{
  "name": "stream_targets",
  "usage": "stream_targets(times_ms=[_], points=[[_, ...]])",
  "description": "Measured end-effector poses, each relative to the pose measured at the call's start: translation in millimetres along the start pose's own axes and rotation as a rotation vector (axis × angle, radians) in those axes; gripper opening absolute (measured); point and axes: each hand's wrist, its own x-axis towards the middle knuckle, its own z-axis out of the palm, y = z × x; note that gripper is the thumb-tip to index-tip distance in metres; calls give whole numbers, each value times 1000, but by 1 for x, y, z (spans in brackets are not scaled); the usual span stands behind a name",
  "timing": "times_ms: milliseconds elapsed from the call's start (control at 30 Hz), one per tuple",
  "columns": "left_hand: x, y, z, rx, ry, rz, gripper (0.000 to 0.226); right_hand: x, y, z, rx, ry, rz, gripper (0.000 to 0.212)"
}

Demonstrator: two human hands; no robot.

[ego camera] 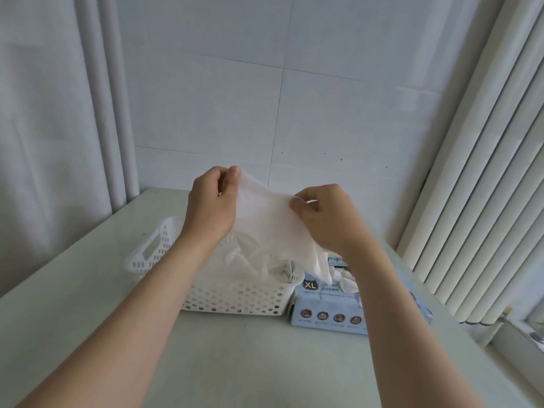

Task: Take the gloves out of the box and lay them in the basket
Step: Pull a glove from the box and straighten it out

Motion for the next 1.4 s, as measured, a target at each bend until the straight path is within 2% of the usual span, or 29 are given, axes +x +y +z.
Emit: stream_targets(times_ms=[133,300,400,500,567,700,800,933,1033,1167,1267,1333,1400], points=[[1,0,-7,34,-190,51,47,1,1,-3,-7,-24,22,23],[-2,3,-5,20,-200,18,34,-3,6,-9,131,-189,188,18],[-6,9,2,-80,-227,-97,28,-4,14,-11,286,-285,254,31],[-7,12,7,-280,-274,-304,24,-6,23,-13,557,-400,321,34],[-4,5,6,-311,-307,-395,23,-4,25,-11,606,-354,350,36],[4,-20,-1,-28,-259,-387,26,2,29,9,206,55,321,8],[7,-37,-13,167,-207,-357,22,7,31,32,33,162,173,17],[7,-51,-30,645,-240,-299,24,7,25,57,1,114,62,24],[4,-54,-38,849,-278,-321,12,7,27,66,-91,87,16,29],[1,-60,-44,1004,-286,-341,18,5,26,64,-204,19,-37,19],[1,-56,-44,1053,-307,-320,25,2,19,64,-268,-134,-112,13],[2,-49,-43,1084,-364,-283,30,-1,14,67,-280,-251,-129,23],[3,-40,-42,1120,-499,-198,33,-4,11,71,-274,-335,-135,39]])
